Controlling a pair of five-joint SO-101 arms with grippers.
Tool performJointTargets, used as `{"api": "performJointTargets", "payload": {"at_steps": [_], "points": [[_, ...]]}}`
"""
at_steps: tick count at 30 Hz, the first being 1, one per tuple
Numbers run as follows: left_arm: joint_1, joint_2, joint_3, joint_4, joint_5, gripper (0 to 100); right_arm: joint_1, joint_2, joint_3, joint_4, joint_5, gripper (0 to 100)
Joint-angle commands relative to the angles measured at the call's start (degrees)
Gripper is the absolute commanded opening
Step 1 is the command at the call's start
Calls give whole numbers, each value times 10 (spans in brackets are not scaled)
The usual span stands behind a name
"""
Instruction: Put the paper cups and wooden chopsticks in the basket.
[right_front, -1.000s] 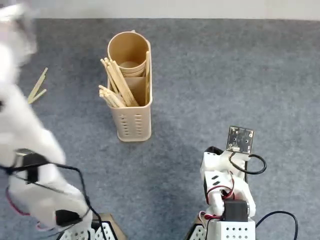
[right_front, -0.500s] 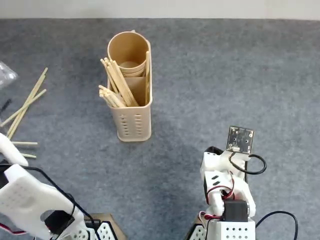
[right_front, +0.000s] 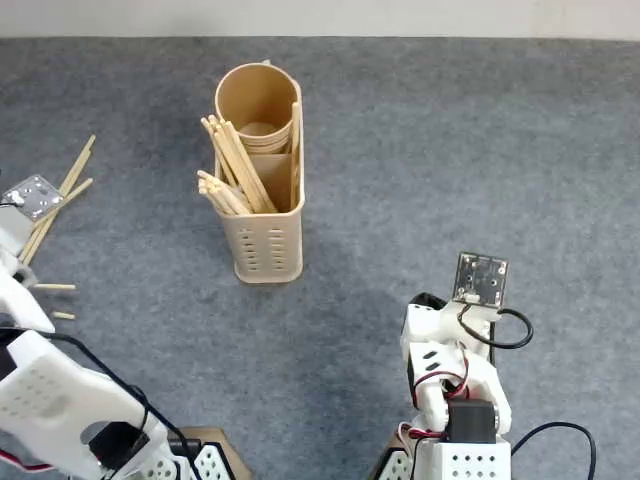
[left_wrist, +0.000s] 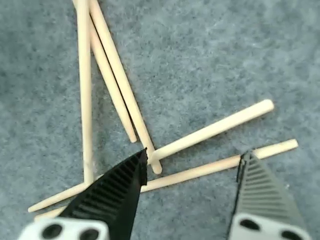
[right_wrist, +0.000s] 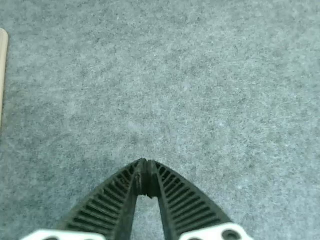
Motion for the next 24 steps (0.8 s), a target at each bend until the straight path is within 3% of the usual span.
{"api": "performJointTargets", "payload": {"at_steps": [1, 24], "points": [[0, 0, 3, -13, -340, 308, 6, 0, 92, -1, 5, 5], [-58, -112, 8, 23, -362, 308, 6, 0, 92, -1, 5, 5]]}}
